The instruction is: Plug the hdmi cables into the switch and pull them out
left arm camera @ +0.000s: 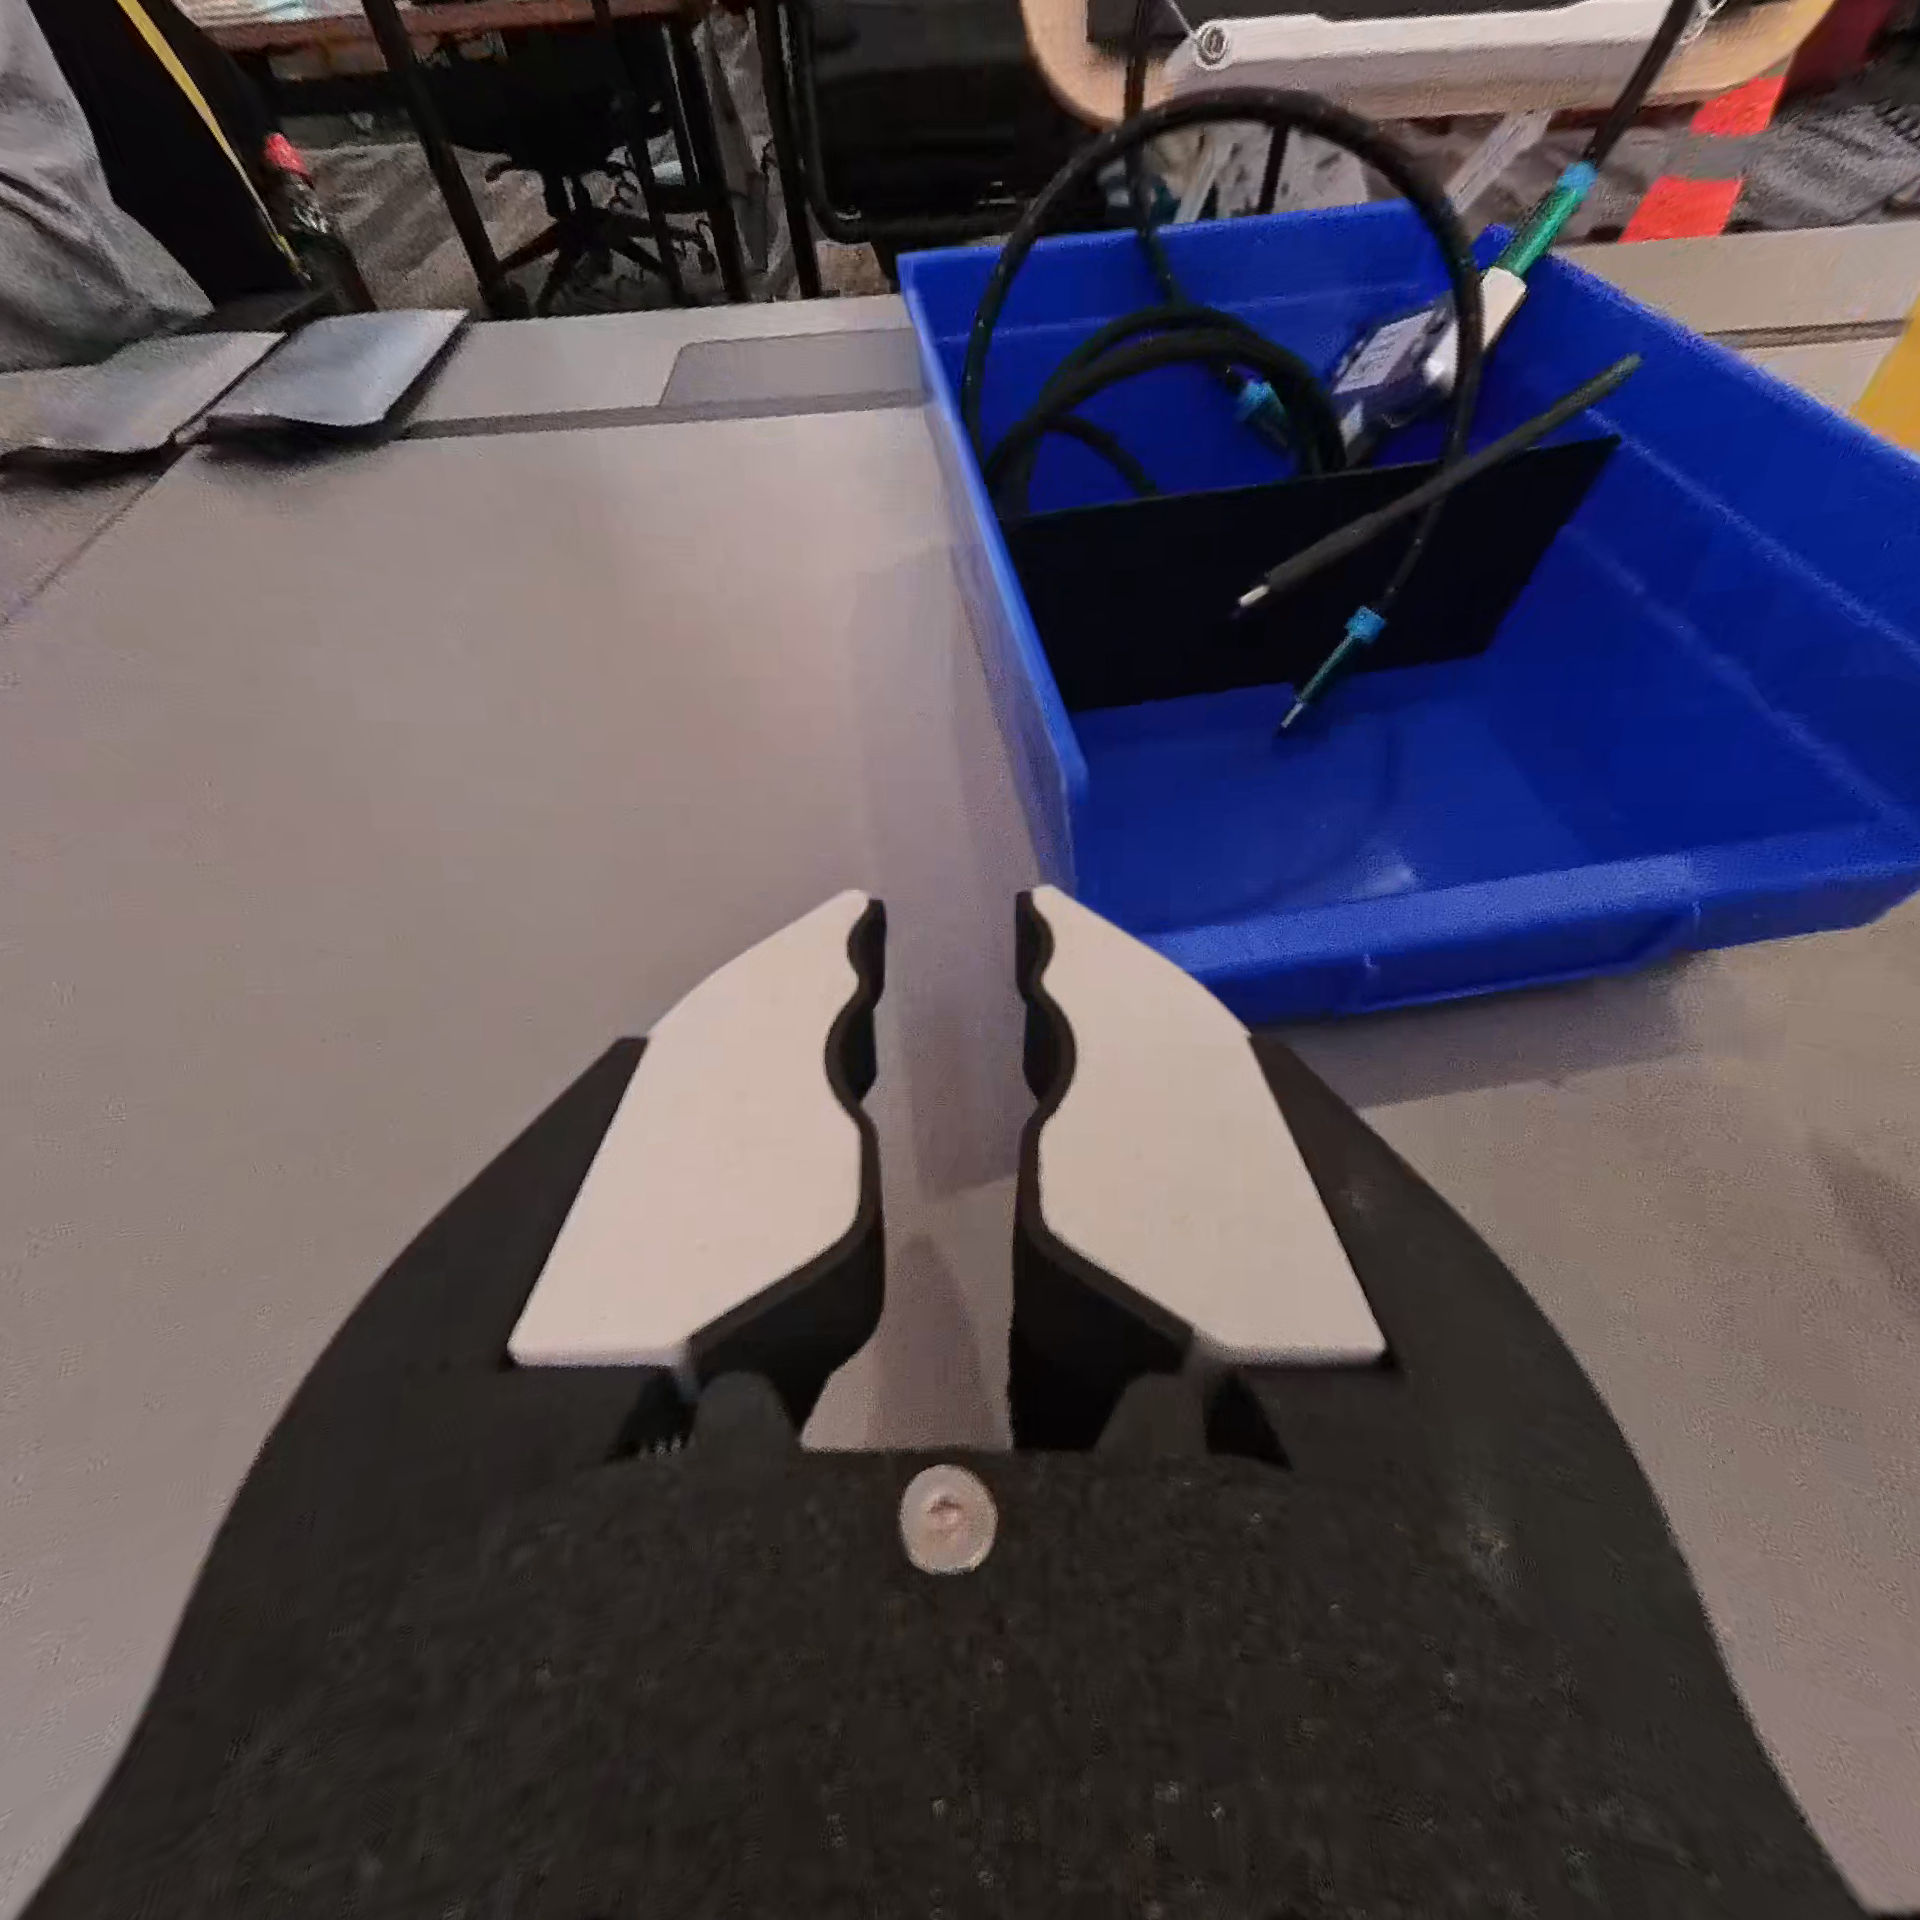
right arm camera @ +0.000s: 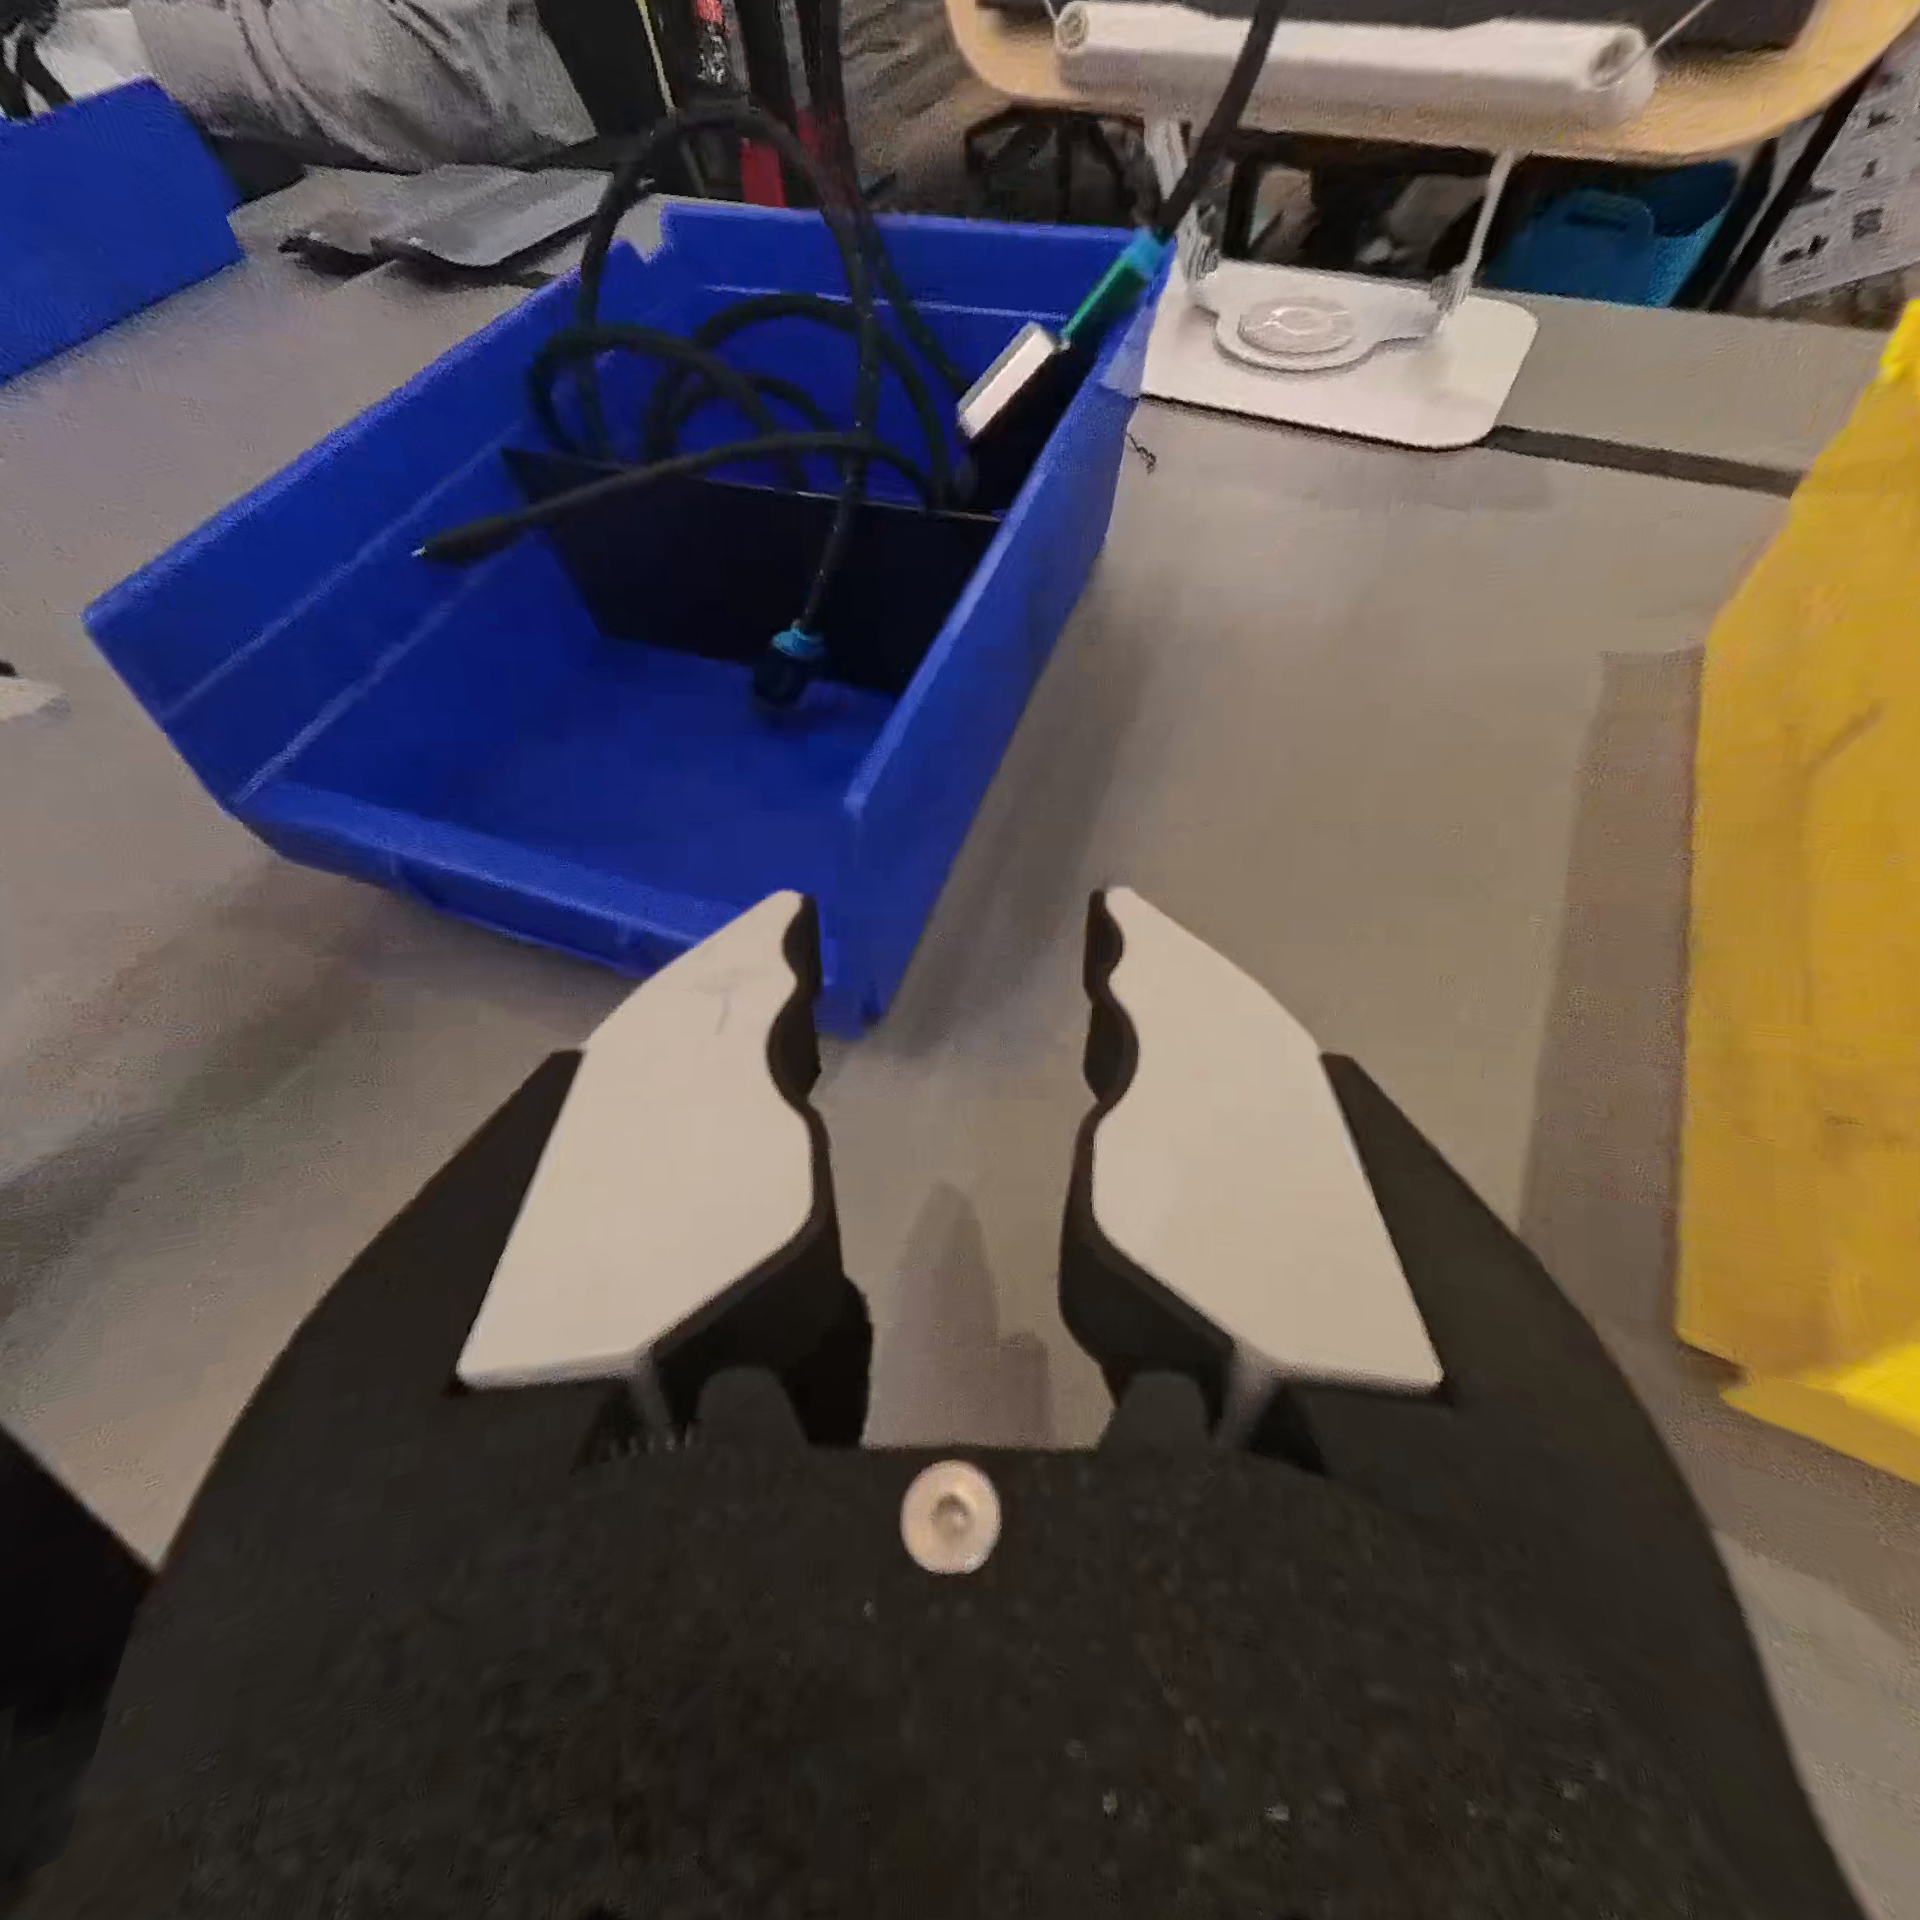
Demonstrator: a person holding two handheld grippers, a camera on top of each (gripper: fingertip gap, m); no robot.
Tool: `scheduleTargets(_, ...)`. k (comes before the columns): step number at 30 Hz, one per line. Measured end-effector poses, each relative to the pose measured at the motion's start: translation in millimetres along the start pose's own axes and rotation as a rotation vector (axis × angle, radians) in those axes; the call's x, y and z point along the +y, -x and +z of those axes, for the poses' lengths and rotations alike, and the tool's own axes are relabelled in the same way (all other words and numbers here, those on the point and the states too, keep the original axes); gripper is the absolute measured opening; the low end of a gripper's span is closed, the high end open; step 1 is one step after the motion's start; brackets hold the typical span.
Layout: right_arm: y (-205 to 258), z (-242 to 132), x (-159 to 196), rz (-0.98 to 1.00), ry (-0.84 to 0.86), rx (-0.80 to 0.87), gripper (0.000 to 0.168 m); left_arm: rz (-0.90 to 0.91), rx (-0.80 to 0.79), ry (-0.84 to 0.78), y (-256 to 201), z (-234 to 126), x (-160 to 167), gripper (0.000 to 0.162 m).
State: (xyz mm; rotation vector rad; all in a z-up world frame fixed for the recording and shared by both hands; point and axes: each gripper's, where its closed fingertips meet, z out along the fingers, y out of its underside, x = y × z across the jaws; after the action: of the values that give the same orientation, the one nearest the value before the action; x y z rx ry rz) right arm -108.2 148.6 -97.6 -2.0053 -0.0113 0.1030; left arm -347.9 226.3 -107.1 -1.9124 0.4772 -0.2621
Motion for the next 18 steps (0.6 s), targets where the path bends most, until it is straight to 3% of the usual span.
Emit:
scheduleTargets(1,3,12,0,0.031,0.005,0.0,0.047,-0.019,0.019,0.004,-3,7,-1,0.023)
scheduleTargets(3,7,30,2,0.074,0.023,-0.017,0.048,-0.026,0.01,0.009,-6,20,-5,0.003)
scheduleTargets(4,10,39,5,0.09,0.044,-0.034,0.047,0.004,-0.01,0.014,-5,27,-5,0.0)
scheduleTargets(7,17,61,9,0.111,0.062,-0.047,0.046,-0.002,0.034,0.056,-9,35,-4,0.007)
scheduleTargets(11,10,72,8,0.104,0.092,0.009,0.043,-0.069,0.079,0.036,-11,17,-9,0.021)
scheduleTargets(13,4,67,0,0.073,0.041,0.054,0.033,-0.079,0.09,0.007,-18,8,-12,0.021)
scheduleTargets(17,-2,70,-1,0.039,0.038,0.102,0.021,-0.003,-0.011,-0.007,-20,19,-13,0.0)
scheduleTargets(18,-2,73,1,0.043,0.053,0.102,0.024,0.003,-0.01,0.017,-18,20,-13,0.001)
